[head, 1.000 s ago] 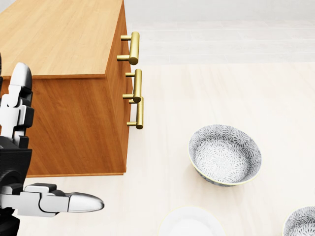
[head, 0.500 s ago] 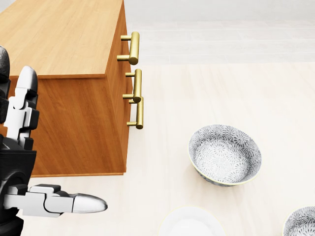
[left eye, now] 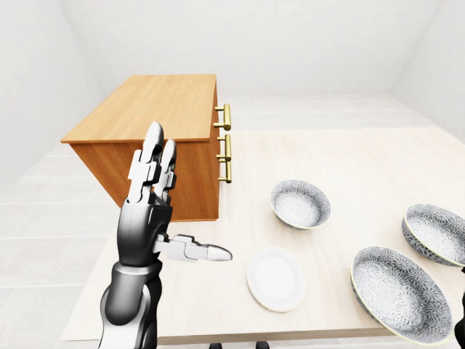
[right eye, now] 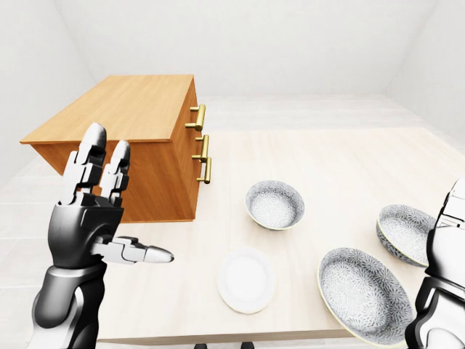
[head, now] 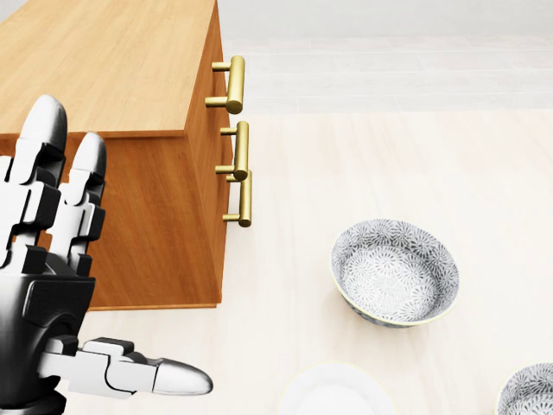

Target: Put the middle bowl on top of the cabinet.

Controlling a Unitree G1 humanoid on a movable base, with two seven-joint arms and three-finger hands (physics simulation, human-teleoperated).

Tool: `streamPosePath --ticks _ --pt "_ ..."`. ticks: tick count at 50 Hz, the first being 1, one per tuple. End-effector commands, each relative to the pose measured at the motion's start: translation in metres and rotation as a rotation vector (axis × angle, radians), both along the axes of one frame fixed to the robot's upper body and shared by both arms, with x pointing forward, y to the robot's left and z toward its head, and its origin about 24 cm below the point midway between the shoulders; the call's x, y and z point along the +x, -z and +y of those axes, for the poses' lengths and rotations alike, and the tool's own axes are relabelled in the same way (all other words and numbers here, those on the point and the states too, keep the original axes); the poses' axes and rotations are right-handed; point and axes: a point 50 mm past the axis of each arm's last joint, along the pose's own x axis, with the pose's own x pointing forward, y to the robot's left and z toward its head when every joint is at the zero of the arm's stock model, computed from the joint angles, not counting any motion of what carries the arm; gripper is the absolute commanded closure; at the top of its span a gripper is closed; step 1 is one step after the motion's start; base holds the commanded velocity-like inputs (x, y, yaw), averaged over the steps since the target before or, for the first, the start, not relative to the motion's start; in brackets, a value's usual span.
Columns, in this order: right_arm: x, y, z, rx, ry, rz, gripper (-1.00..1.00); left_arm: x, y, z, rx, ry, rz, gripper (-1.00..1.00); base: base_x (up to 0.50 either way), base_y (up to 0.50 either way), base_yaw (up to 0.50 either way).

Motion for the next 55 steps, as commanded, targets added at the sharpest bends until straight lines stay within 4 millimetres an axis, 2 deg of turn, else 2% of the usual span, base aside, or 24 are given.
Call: streamPosePath --ticks 1,7,8,16,47,55 --pt "0.000 0.003 -0.015 0.006 0.017 0.002 -1.00 -0.002 0.003 -0.006 0.011 0.031 0.016 -1.00 0.00 0.00 0.00" --pt "0.000 0.010 -0.024 -0.024 0.032 0.060 -1.00 -0.002 0.005 -0.008 0.016 0.040 0.027 -1.00 0.00 0.00 0.00" --pt "0.000 0.006 -0.024 0.024 0.033 0.029 -1.00 -0.002 0.008 -0.010 0.018 0.050 0.041 -1.00 0.00 0.00 0.00" --pt "0.011 0.012 -0.028 0.032 0.023 0.072 -1.00 -0.003 0.011 -0.013 0.022 0.062 0.054 -1.00 0.00 0.00 0.00" --pt "0.013 0.010 -0.026 0.031 0.001 0.081 -1.00 -0.003 0.010 -0.013 0.024 0.063 0.049 -1.00 0.00 0.00 0.00" --pt "0.018 0.021 -0.027 0.057 -0.008 0.068 -1.00 -0.002 0.012 -0.013 0.024 0.061 0.058 -1.00 0.00 0.00 0.00"
